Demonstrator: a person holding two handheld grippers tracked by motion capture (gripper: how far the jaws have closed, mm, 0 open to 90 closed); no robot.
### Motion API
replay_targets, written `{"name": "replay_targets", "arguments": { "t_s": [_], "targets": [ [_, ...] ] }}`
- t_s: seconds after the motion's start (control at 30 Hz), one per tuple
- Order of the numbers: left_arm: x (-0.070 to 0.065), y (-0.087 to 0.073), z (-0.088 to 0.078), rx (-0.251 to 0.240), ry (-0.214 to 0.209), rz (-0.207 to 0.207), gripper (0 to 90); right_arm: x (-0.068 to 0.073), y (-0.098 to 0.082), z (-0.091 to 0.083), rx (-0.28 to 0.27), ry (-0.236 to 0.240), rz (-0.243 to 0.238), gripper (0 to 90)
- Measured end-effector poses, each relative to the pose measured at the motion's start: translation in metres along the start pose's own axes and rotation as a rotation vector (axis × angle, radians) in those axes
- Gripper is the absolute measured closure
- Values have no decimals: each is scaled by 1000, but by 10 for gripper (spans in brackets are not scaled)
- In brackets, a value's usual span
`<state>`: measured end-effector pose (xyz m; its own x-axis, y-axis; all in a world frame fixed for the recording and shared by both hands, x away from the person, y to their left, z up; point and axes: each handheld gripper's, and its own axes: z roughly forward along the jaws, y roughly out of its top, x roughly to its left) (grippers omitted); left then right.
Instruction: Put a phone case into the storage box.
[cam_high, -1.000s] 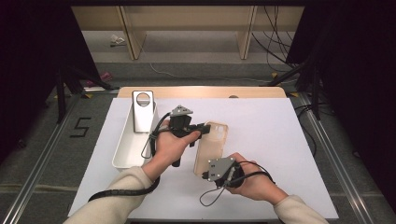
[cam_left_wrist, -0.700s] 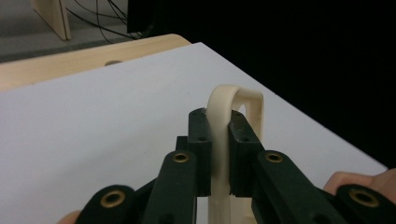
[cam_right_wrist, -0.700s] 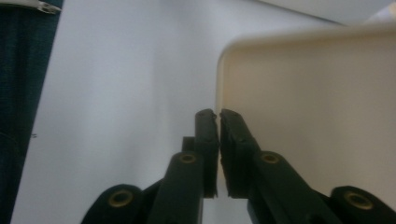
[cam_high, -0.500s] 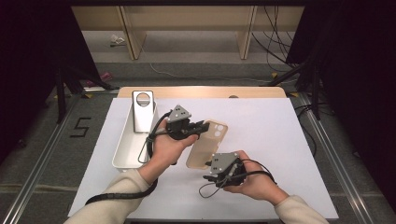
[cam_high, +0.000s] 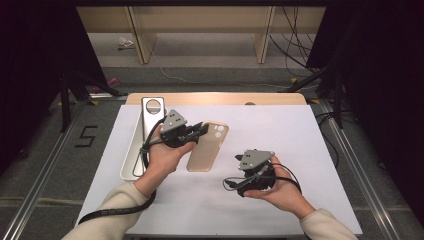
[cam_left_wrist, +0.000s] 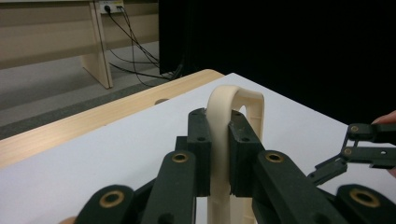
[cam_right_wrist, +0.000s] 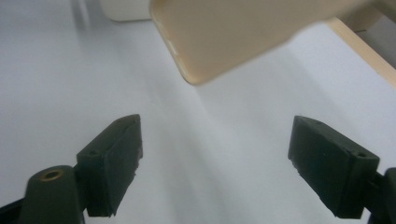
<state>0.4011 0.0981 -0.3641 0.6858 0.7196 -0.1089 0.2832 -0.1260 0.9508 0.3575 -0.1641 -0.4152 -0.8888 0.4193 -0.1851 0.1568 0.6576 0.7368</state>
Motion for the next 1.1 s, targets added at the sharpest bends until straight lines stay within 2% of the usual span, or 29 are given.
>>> {"name": "replay_targets", "arguments": {
  "t_s": [0.1, 0.27, 0.63, 0.97, 1.1],
  "targets": [
    [5, 0, -5, -6, 7, 7, 817, -5, -4, -2, -14, -7, 35, 171],
    [13, 1, -12, -23, 21, -6, 817, -11, -7, -5, -41, -24, 87, 168],
    [27, 13, -30, -69, 47, -13, 816, -26, -20, -21, -95, -73, 191, 168],
    [38, 21, -39, -90, 66, -5, 816, -36, -34, -34, -131, -95, 274, 167],
    [43, 24, -43, -95, 78, 1, 816, -38, -37, -37, -139, -94, 292, 167]
  ]
}}
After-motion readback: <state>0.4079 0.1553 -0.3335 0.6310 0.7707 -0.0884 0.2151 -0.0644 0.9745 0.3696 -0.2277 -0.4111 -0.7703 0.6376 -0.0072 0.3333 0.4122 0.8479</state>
